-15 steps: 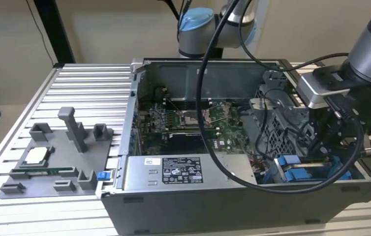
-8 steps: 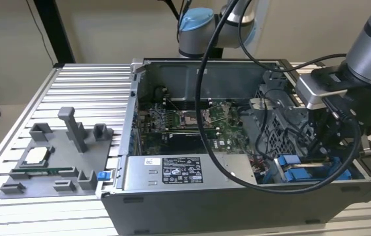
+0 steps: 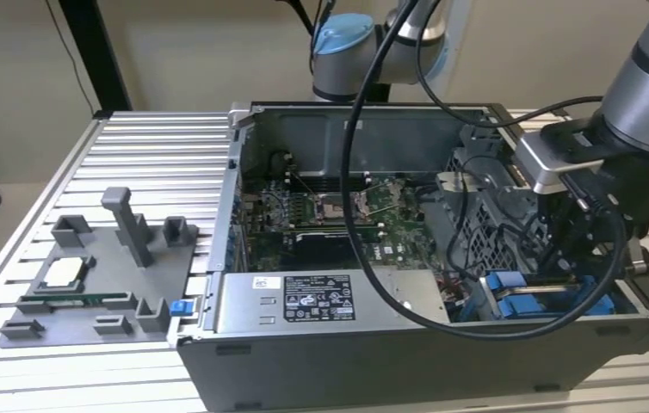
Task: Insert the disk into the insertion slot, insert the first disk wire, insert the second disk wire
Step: 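Insert the second disk wire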
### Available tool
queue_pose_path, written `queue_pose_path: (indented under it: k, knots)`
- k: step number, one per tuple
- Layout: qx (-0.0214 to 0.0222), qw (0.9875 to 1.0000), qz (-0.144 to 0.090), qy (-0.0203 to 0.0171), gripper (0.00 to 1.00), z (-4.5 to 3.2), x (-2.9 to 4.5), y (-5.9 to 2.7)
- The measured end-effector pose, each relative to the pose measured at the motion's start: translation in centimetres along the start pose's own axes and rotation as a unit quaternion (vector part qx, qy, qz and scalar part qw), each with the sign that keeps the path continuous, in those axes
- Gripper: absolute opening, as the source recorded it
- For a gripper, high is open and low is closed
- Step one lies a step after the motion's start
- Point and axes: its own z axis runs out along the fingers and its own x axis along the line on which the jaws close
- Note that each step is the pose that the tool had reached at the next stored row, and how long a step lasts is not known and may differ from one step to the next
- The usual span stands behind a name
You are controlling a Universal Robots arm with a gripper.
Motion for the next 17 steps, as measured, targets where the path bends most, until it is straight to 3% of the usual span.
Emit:
queue_pose_path:
  k: [6, 7, 9, 17]
  knots:
    - [0.0020, 1.0000, 0.000, 0.0013, 0.00, 0.40, 0.00, 0.05]
    - [0.0022, 1.0000, 0.000, 0.0008, 1.00, 0.44, 0.00, 0.04]
    - [0.0022, 1.0000, 0.000, 0.0002, 1.00, 0.45, 0.00, 0.03]
    - [0.0021, 1.0000, 0.000, 0.0011, 1.00, -2.77, -0.25, -0.27]
